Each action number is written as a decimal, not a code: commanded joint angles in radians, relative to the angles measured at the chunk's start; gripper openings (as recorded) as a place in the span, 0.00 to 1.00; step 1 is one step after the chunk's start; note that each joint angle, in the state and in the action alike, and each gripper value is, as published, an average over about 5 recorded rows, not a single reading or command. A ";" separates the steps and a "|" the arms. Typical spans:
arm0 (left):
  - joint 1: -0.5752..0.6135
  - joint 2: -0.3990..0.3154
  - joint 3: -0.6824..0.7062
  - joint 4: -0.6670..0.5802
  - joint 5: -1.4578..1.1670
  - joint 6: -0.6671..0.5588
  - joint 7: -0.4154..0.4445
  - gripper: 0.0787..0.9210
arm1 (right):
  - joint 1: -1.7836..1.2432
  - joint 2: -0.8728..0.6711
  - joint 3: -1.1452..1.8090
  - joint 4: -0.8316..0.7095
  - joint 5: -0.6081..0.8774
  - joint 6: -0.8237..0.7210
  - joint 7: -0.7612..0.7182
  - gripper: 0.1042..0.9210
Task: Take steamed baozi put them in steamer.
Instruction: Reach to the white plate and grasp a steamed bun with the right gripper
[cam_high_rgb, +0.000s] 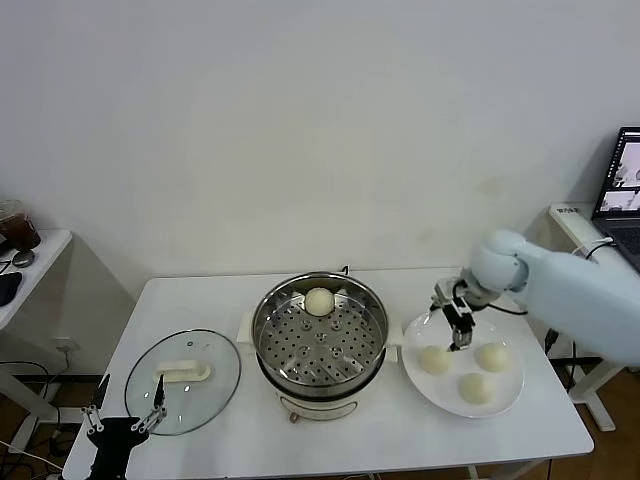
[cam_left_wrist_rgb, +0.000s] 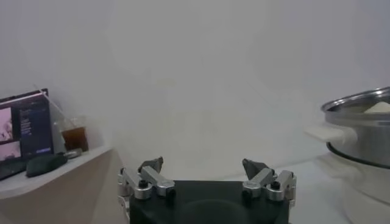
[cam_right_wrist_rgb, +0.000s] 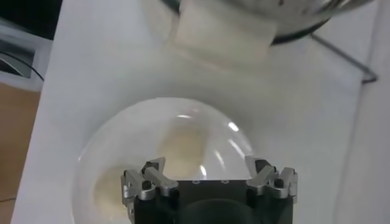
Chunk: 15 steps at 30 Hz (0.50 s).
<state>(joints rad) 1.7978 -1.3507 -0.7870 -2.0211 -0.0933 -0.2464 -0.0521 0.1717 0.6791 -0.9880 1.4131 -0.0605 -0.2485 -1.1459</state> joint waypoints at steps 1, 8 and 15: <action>0.003 -0.001 -0.004 -0.001 0.000 0.000 0.001 0.88 | -0.194 0.031 0.115 -0.088 -0.104 0.016 0.014 0.88; 0.005 -0.004 -0.007 -0.001 0.000 0.000 0.001 0.88 | -0.208 0.066 0.121 -0.112 -0.130 0.017 0.022 0.88; 0.003 -0.004 -0.011 0.000 -0.001 -0.001 0.001 0.88 | -0.228 0.104 0.139 -0.149 -0.168 0.023 0.048 0.87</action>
<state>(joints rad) 1.8001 -1.3552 -0.7974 -2.0213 -0.0941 -0.2468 -0.0518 -0.0041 0.7512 -0.8813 1.3046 -0.1825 -0.2314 -1.1123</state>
